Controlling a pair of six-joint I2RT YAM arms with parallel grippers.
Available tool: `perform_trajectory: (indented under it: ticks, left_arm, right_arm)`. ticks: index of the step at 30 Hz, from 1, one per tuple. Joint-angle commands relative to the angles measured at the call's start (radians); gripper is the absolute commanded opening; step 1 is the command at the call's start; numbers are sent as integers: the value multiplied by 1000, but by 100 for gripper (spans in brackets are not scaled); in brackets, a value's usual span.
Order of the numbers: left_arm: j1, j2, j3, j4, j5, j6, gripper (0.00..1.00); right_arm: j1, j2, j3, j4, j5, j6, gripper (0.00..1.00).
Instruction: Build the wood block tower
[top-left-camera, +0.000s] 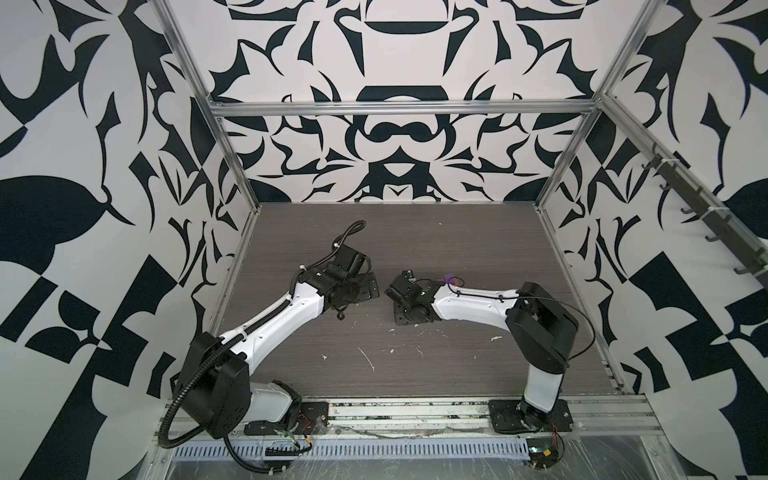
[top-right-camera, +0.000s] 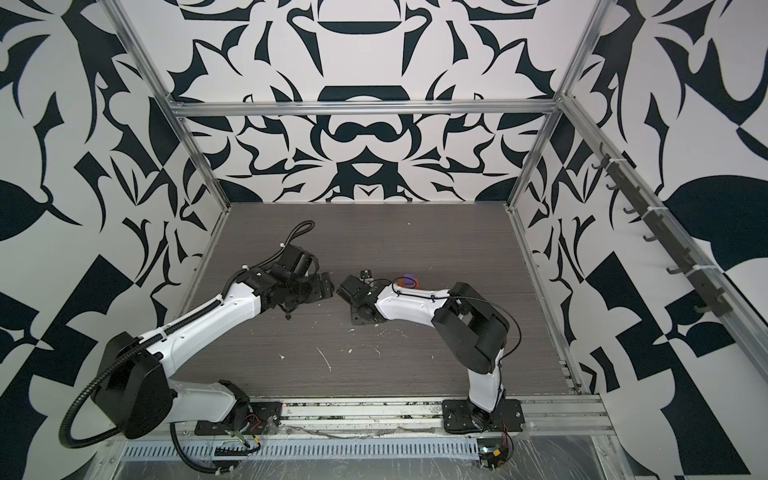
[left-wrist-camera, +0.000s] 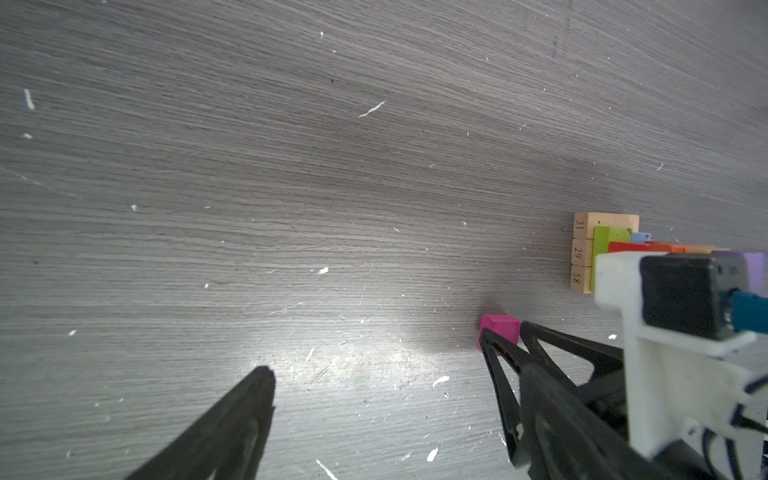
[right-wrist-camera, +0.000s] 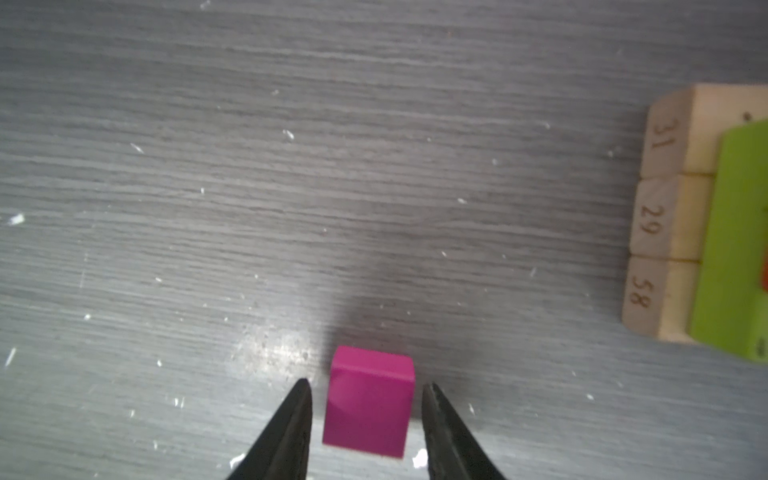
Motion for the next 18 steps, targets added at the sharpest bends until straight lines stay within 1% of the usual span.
perform_trajectory:
  ticks: [1,7,14,18]
  left_arm:
    - [6,-4,26,-28,-8,8,95]
    - [7,-3,23,-24,-5,6,95]
    - [8,-3,17,-15,1,-1,95]
    - [9,-1,17,-11,2,-5,95]
  right_arm:
    - [5,3,35,-7,20,-3,45]
    - [5,15,42,-20,13,-16,40]
    - [5,19,39,-29,19,-22,38]
    - [5,12,41,-38,19,-28,34]
